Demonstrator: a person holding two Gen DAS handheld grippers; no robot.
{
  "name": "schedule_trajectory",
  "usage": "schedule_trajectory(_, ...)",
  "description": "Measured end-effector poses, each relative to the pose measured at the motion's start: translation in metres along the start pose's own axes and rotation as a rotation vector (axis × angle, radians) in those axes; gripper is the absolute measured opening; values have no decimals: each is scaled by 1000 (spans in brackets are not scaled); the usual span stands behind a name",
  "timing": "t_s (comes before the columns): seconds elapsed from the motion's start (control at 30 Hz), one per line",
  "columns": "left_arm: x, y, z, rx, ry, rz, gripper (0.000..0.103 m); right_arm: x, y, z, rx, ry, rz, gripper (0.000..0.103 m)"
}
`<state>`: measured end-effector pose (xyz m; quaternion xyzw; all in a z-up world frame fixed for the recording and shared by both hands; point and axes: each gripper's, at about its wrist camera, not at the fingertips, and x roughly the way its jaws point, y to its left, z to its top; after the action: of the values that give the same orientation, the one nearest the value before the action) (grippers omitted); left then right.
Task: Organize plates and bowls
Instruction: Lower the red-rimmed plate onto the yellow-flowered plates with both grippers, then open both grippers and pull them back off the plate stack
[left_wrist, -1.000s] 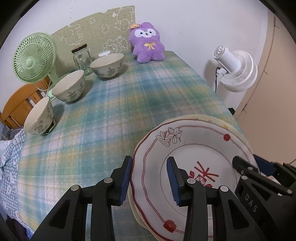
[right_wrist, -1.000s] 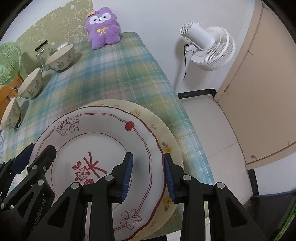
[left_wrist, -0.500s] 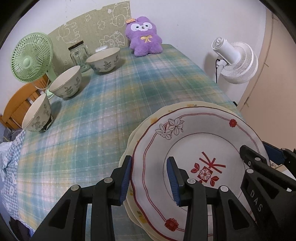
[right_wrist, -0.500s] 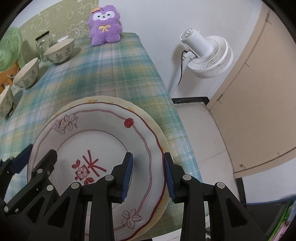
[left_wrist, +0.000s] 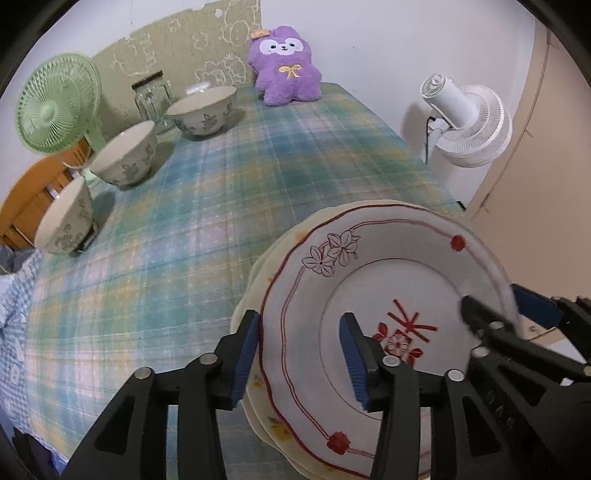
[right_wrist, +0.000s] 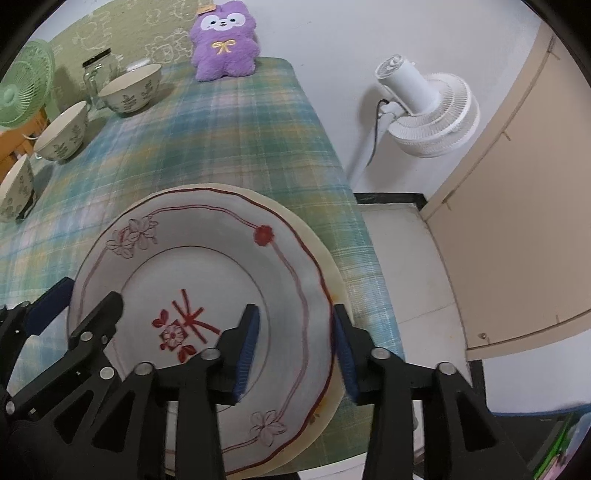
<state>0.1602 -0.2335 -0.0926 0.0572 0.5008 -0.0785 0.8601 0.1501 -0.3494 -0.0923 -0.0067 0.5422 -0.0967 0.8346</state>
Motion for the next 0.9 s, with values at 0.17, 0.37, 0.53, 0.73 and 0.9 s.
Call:
schedule_trajectory(0.17,-6,5,4,-10,9,-7,69,-1,-6,3,2,23,69,54)
schedule_trajectory(0.37,-23,17,13,-50,-9,-5,83,-16,-12,16,-26,-11,144,63)
schedule_trajectory(0.53,-41,30,23,-87,-36,29,86,-32,-11,34,-51,-61,197,72)
schedule_trajectory(0.73,-59,56,33,-137,-59,35,86,-59,7,55,-62,-99,225,72)
schedule_trajectory(0.9,-72,88,39,-159,-88,59,86,-77,36,65,-75,-125,243,72)
